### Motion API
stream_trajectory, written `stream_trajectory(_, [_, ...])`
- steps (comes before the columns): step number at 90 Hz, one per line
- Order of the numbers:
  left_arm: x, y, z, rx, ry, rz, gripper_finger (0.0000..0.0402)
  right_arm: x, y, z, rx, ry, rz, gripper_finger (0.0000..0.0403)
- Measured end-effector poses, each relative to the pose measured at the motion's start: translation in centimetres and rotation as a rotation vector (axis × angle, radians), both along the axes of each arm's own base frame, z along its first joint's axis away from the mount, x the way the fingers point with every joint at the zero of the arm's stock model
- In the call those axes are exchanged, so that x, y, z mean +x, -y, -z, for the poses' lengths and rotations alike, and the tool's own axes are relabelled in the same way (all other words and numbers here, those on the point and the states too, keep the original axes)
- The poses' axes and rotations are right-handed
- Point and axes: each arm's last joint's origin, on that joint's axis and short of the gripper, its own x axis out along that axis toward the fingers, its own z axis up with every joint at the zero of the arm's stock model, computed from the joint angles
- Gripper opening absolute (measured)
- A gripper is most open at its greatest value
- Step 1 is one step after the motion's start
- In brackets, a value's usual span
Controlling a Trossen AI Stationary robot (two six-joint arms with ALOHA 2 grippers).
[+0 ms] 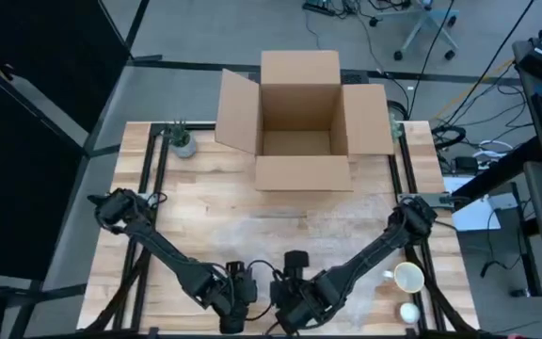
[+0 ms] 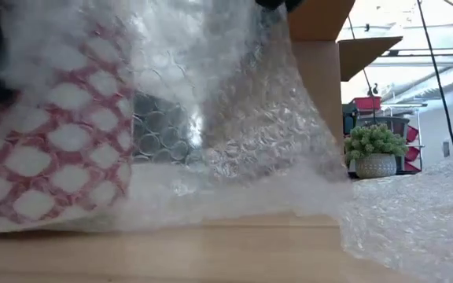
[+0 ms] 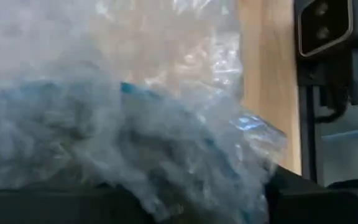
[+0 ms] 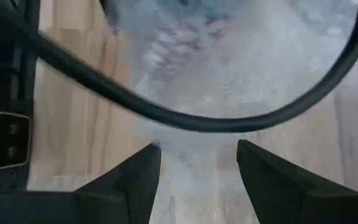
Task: Wrap mug
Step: Wrap the red patterned mug with the left transparent bubble wrap
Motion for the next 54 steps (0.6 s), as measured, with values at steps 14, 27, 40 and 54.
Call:
stream_trajectory(14, [0.1, -0.2, 0.0, 0.012, 0.004, 0.019, 0.0155, -0.8, 0.5, -2.2, 0.024, 0.034, 0.01, 0.0196])
stream_trajectory(27, [0.1, -0.2, 0.0, 0.022, 0.008, 0.04, 0.0156, -0.9, 1.2, -4.6, 0.036, 0.138, 0.007, 0.0196])
stream_trajectory(40, [0.3, -0.1, -0.1, 0.021, 0.032, 0.063, 0.0156, 0.4, 2.3, -4.4, -0.052, 0.181, -0.016, 0.0196])
stream_trajectory(54, [0.3, 0.0, -0.2, 0.02, 0.033, 0.063, 0.0156, 0.8, 3.9, -3.2, -0.135, 0.07, -0.022, 0.0196])
